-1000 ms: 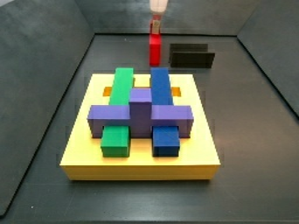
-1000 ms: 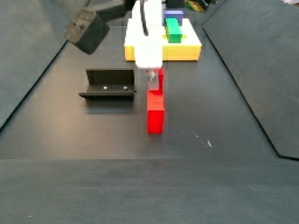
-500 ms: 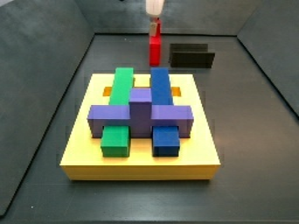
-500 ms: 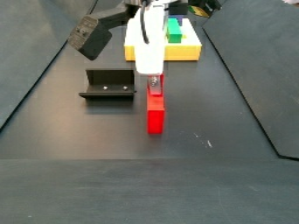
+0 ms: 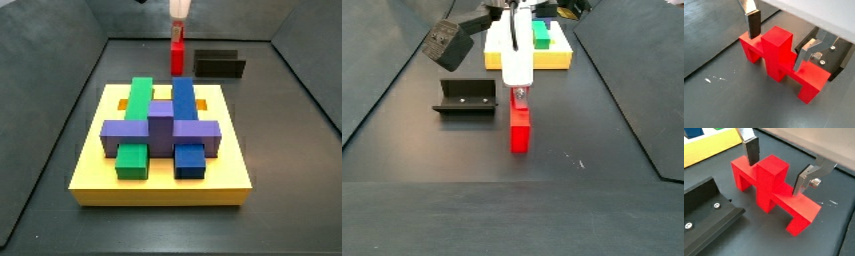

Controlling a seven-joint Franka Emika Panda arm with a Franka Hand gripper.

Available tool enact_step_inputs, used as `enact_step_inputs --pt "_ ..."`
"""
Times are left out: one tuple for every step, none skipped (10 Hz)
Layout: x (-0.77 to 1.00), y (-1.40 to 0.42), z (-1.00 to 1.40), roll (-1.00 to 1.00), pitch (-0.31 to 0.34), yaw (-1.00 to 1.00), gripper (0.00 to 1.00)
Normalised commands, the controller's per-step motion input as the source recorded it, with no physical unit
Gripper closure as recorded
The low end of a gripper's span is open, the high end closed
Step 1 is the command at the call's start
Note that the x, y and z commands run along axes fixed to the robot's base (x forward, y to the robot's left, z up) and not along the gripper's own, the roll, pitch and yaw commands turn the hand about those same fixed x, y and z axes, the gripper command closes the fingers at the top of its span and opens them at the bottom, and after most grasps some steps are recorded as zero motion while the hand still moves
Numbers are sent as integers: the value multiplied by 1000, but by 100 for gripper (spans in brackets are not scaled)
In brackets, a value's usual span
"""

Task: Pick up the red object. Move up. Move to above the board. Insert the red object.
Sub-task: Pick up the red object.

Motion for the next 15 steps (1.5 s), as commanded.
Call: enact_step_inputs --pt "0 0 0 -13 0 0 0" --pt "0 0 0 -7 0 0 0" --pt "0 0 -66 0 0 0 0" --pt "20 0 -83 0 0 37 0" --pt "0 0 -51 -17 0 0 0" --pt "0 9 -109 -41 0 63 0" --pt "0 9 -86 -69 0 89 0" --pt "0 0 -69 -63 -3 60 0" --pt "0 0 -40 -97 -19 34 0" --pt "0 0 0 -26 0 0 0" --pt "0 0 0 0 0 0 0" --pt "0 0 0 0 0 0 100" --pt "0 0 0 0 0 0 100" --pt "0 0 0 0 0 0 100" --pt "0 0 0 0 0 0 100"
